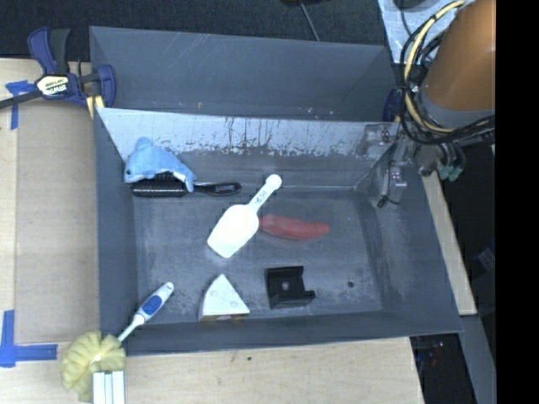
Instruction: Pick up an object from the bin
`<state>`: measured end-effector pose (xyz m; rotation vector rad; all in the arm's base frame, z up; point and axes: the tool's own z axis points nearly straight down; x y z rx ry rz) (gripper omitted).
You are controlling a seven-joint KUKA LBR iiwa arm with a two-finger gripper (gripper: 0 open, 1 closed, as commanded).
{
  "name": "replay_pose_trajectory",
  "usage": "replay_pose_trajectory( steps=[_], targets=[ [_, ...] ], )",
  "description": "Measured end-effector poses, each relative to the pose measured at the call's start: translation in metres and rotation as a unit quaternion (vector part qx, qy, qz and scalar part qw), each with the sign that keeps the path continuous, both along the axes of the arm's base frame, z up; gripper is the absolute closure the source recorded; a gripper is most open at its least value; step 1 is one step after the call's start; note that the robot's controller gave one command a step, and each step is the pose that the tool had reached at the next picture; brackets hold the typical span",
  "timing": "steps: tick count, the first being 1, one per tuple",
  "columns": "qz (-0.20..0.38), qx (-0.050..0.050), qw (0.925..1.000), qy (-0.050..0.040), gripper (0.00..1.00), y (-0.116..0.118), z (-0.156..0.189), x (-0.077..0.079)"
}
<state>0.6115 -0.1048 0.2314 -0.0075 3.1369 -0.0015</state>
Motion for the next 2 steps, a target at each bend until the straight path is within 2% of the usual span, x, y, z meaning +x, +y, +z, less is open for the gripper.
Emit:
replay_pose_trajectory(
  steps=[1, 2],
  targets=[
    [0.000, 0.000, 1.0000, 0.0000, 0.00, 0.000, 0.000, 0.000],
    [-0.132, 0.002, 0.9912, 0.0013, 0.00, 0.081, -0.061, 0.003]
  ],
)
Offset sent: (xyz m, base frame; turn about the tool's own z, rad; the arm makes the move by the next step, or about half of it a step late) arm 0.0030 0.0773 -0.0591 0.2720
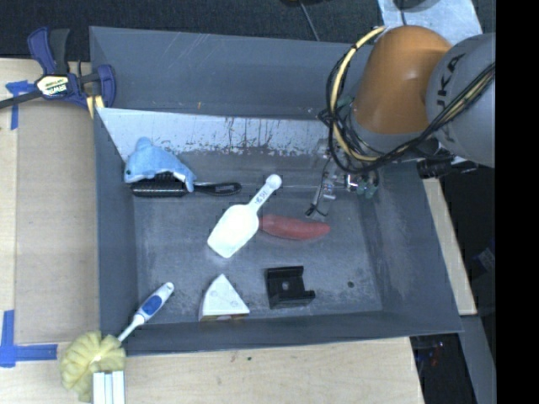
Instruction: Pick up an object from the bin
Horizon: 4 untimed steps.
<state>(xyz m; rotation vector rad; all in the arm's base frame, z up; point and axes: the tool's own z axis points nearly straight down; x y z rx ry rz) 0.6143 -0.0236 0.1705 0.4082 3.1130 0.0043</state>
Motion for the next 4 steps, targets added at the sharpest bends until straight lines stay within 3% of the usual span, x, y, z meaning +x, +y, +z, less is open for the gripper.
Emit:
replay_pose_trajectory(
  steps=[1, 2, 3, 4],
  targets=[
    [0.109, -0.003, 0.9940, -0.0036, 0.00, -0.034, -0.002, 0.010],
    [0.097, -0.004, 0.9953, -0.0081, 0.00, -0.017, -0.022, 0.001],
    [0.169, -0.006, 0.9855, -0.0109, 0.00, -0.052, -0.048, 0.005],
    [0.018, -0.001, 0.9998, -0.0048, 0.00, 0.021, -0.098, -0.003]
  ],
)
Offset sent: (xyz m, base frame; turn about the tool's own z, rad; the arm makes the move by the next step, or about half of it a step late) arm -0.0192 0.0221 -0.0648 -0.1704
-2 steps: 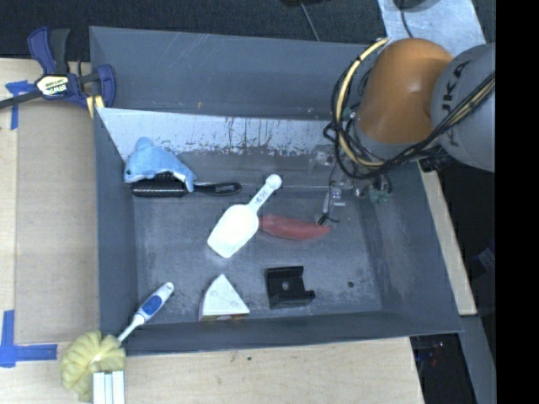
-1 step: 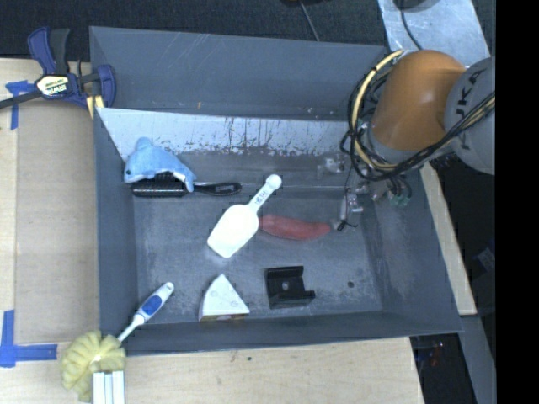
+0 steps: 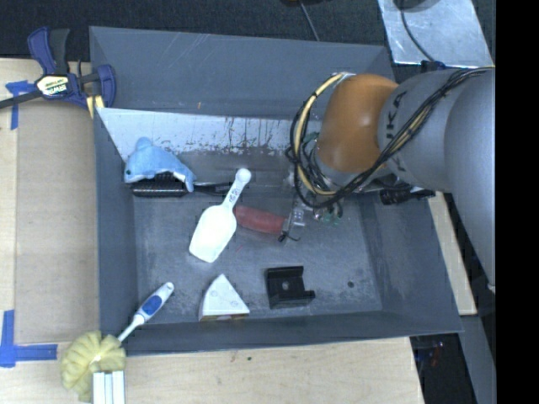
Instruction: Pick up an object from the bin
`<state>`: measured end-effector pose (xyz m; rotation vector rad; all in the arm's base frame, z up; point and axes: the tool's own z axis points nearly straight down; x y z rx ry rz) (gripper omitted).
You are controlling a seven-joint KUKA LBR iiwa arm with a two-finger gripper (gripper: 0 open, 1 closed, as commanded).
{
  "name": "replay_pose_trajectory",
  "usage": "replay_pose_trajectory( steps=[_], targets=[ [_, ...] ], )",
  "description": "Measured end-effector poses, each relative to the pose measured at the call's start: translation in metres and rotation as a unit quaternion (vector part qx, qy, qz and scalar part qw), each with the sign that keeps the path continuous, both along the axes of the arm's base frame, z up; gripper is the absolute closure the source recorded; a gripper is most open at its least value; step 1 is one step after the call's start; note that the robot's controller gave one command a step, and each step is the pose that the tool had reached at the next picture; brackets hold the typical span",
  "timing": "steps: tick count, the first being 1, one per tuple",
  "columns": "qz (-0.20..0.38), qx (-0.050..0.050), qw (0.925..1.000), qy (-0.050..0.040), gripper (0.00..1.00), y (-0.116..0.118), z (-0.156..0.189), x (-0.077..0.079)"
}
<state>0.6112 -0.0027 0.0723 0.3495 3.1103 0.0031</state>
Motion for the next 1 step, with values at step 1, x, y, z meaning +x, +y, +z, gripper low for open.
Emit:
replay_pose_trajectory(
  steps=[1],
  targets=[
    [0.011, -0.005, 0.9999, -0.0063, 0.00, -0.0468, 0.0005, 0.0051]
  ],
)
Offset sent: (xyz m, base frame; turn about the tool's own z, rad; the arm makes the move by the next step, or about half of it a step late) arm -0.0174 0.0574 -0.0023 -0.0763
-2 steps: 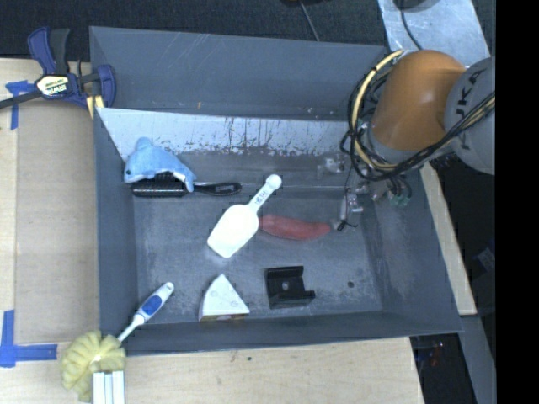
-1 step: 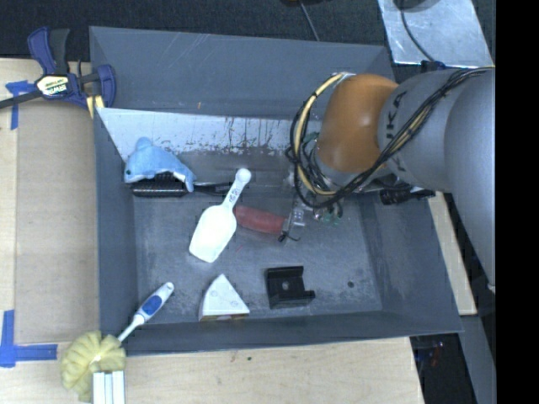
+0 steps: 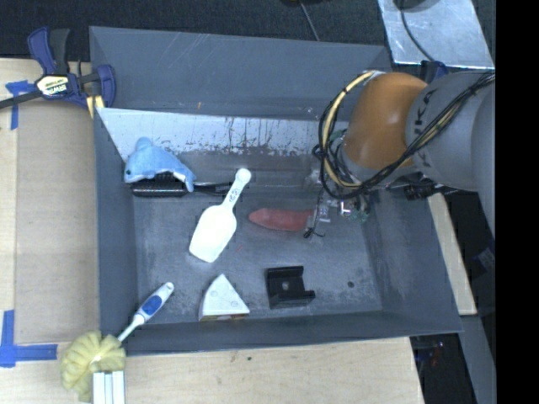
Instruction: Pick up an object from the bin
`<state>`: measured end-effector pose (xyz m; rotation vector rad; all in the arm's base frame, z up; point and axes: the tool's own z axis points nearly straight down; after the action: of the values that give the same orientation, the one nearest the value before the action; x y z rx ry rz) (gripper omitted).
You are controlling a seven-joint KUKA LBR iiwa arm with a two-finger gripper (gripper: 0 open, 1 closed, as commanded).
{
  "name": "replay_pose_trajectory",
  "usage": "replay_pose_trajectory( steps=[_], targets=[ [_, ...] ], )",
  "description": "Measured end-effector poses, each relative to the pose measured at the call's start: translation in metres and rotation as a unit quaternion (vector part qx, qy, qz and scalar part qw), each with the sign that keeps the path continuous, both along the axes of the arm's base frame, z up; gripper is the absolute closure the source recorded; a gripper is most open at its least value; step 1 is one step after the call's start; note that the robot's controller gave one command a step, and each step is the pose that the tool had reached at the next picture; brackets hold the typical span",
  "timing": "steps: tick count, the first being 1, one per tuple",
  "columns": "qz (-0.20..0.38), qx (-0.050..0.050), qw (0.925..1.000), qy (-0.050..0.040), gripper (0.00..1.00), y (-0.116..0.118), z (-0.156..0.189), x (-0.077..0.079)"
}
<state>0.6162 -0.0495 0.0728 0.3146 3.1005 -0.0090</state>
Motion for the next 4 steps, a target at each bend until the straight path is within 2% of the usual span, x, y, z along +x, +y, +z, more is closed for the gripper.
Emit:
replay_pose_trajectory(
  steps=[1, 3, 4],
  targets=[
    [0.029, 0.004, 0.9996, 0.0011, 1.00, 0.1042, -0.0007, -0.0204],
    [0.035, 0.004, 0.9994, 0.0012, 1.00, 0.1046, -0.0006, -0.0208],
    [0.112, 0.002, 0.9937, -0.0016, 0.00, 0.1025, -0.0018, -0.0144]
  ],
)
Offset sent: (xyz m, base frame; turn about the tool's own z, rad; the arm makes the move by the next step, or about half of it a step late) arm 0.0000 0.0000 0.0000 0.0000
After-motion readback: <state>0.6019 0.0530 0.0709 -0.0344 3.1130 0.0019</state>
